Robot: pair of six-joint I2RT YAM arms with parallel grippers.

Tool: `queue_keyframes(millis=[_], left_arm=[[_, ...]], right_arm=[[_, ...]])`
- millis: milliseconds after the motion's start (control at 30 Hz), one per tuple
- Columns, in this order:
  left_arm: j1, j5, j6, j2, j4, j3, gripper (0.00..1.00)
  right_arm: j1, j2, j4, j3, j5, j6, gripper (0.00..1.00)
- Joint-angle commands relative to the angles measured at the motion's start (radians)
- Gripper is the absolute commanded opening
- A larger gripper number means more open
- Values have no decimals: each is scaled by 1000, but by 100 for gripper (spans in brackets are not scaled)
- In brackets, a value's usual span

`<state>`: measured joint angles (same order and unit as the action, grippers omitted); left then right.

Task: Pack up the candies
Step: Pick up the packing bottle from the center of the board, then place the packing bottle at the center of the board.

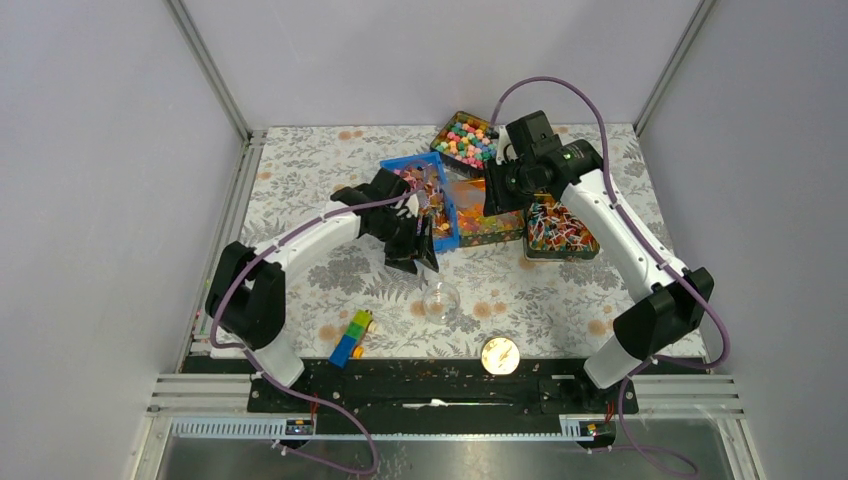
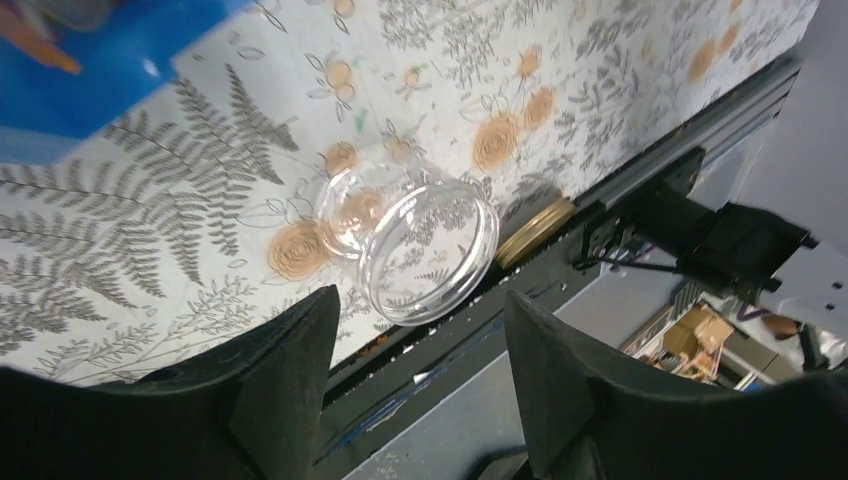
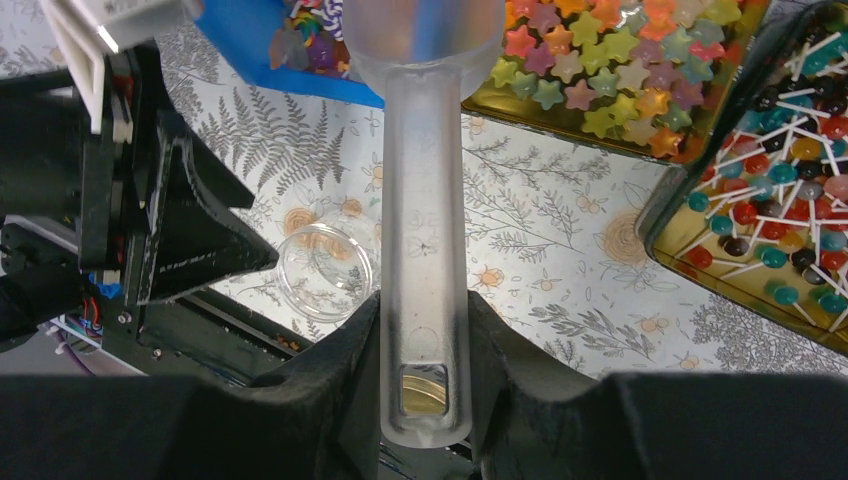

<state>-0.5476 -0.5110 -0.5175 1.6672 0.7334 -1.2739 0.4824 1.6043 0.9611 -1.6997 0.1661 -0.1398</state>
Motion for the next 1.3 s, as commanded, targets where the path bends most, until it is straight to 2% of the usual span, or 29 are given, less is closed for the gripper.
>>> queue_keyframes(millis=[0, 167, 333, 533, 833, 933, 1267], left_arm=[[-37, 16, 52, 27, 27, -23, 58], [-92, 109, 75, 67, 49, -39, 51], [-127, 139, 104, 88, 53, -21, 44], [-142, 180, 118, 101, 53, -15, 30], [-171, 333, 128, 89, 65, -13, 10], [-173, 355, 124, 89, 82, -19, 0], [-173, 645, 90, 18, 227, -75, 0]], right_arm=[[-44, -28, 16, 10, -13, -26, 0], [-70, -37, 32, 14, -1, -12, 0], [-76, -44, 37, 26, -1, -4, 0], [-75, -34, 36, 30, 42, -3, 0], [-76, -26, 38, 17, 60, 6, 0], [-76, -17, 41, 8, 79, 19, 0], [-76, 32, 61, -53, 145, 40, 0]])
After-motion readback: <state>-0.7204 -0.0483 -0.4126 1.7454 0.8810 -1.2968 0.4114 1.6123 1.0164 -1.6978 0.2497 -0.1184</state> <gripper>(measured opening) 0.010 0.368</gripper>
